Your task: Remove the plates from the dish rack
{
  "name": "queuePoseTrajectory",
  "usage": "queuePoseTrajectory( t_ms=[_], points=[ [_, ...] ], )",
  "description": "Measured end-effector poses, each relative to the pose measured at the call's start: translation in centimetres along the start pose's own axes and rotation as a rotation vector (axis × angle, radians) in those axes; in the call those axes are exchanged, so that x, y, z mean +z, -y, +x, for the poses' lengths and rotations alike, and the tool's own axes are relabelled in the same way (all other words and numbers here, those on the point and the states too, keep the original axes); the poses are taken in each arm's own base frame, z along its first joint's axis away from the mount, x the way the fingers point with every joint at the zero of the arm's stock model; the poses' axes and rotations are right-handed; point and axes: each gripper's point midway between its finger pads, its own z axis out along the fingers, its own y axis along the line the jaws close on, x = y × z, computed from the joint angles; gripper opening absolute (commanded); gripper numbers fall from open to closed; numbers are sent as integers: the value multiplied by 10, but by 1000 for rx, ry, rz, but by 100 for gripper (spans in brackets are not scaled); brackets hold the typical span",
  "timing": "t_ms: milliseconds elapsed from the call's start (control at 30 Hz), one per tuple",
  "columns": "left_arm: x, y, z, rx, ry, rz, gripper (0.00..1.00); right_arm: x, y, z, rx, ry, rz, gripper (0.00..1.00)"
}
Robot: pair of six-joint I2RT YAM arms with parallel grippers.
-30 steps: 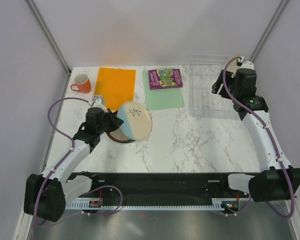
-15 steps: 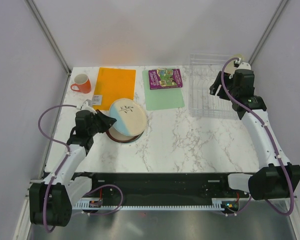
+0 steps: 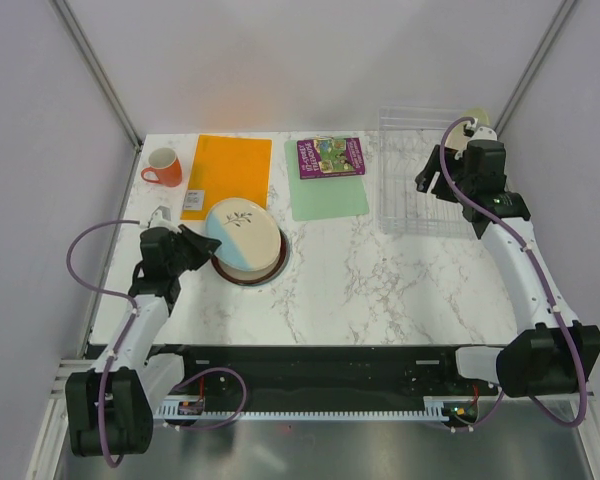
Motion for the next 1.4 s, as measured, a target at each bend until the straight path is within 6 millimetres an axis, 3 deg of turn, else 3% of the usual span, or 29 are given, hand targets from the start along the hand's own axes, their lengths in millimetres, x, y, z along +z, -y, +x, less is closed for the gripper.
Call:
queuePoseTrajectory(
  t_ms=[200,367,400,467,700,967,1067,1233,1400],
  points=[
    [5,-4,9,-9,-21,20,6,1,-1,0,0,-1,-7,79],
    [11,-7,18,-51,-43,25,23,4,-1,2,0,-8,-6,79],
    [11,-8,18,-53,-42,25,35,4,-1,2,0,-8,-6,80],
    [11,-10,19,-53,-43,16,37,4,-1,2,0,-7,-5,81],
    [12,-45,47,-64,-144,-131,59,10,5,3,-6,-12,23,82],
    [14,-58,53,-41,-167,-183,66,14,6,-16,-24,22,51,84],
    [15,-61,50,-12,-173,-218,67,16,10,-32,-35,56,93,85],
    [21,-55,27,45,-145,-270,68,24,31,-72,-78,127,251,86],
    [16,-29,-7,109,-64,-277,72,39,55,-99,-123,167,421,87]
  ],
)
